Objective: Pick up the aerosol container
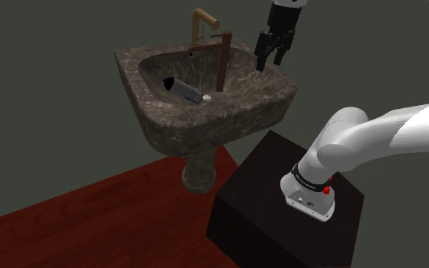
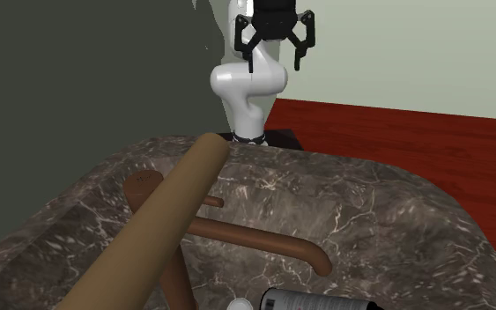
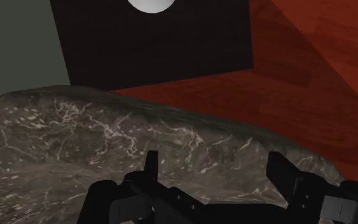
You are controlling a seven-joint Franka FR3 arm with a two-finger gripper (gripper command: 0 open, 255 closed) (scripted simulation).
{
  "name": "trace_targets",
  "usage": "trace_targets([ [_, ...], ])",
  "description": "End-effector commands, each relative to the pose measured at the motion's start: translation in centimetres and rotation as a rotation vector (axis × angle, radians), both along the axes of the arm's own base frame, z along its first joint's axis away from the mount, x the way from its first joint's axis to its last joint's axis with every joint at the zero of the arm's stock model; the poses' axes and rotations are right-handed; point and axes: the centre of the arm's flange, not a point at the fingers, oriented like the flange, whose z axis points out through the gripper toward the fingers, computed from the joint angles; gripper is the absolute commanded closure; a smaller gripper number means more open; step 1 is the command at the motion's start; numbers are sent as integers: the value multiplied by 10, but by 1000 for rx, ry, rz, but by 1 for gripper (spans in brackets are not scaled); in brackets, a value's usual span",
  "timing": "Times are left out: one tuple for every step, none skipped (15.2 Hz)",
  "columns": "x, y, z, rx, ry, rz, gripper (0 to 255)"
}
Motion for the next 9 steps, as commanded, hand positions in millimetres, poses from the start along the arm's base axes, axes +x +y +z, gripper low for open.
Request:
trace_targets([
  [0, 0, 0, 0, 0, 0, 0],
  [5, -3, -10, -1, -22, 23, 0],
  [10, -6, -20, -1, -44, 46, 0],
  [15, -9, -30, -2, -66, 69, 0],
  [20, -12, -39, -2, -88, 92, 0],
  [26, -15, -49, -3, -109, 115, 0],
  [32, -17, -58, -3, -131, 138, 0],
  [38, -20, -67, -4, -153, 161, 0],
  [45, -22, -76, -5, -175, 184, 0],
])
